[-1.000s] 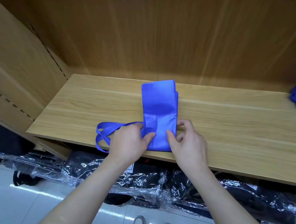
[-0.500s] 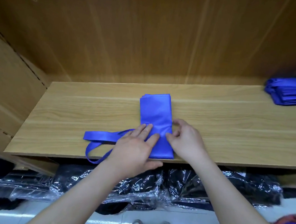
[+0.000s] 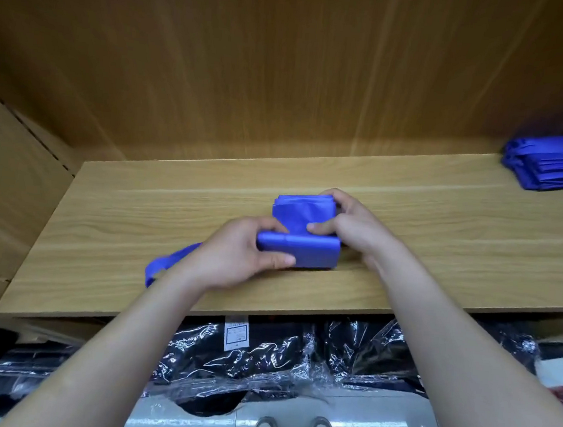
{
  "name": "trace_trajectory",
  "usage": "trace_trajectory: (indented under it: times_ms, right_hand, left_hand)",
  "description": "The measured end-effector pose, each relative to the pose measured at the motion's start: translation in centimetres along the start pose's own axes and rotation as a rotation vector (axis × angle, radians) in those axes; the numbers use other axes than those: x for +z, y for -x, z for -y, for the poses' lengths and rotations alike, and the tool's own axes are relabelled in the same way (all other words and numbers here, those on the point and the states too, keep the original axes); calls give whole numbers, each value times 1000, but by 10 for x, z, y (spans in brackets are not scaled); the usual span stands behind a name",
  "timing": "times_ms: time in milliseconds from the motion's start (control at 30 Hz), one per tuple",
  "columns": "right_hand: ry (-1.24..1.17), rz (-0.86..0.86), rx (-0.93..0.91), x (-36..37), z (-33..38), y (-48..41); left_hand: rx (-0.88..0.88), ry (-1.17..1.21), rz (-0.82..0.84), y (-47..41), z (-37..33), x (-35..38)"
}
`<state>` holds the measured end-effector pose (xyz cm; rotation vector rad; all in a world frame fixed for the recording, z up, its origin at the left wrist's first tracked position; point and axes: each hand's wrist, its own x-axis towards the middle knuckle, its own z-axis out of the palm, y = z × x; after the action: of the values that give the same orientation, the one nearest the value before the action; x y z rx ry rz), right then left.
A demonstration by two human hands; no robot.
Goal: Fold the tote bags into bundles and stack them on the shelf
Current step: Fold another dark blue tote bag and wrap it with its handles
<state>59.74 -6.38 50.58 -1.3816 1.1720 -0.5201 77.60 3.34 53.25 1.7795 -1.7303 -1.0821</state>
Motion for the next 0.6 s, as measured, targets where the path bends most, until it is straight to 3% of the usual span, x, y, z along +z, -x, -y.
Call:
trace_trajectory:
  times_ms: [67, 100, 233, 333, 433, 533, 600]
  right_hand:
    - [-12, -31, -14, 2, 3, 5]
    - [-7, -53, -7, 4, 5, 6]
    - [-13, -101, 45, 2, 6, 6]
    - [-58, -76, 66, 2, 4, 8]
    - [-164, -245, 18, 19, 0, 10]
    - [-275, -449, -22, 38, -4, 9]
    - [-267, -550, -81, 43, -4, 10]
  left_hand:
    - [-71, 273, -142, -10, 5, 3]
    - [-91, 292, -223, -14, 6, 7]
    - [-100, 8, -449, -26, 4, 19]
    - [-88, -192, -471, -30, 2, 23]
    - [-73, -306, -461, -35, 2, 29]
    - [-77, -305, -393, -39, 3, 32]
    - [-87, -150, -316, -40, 2, 32]
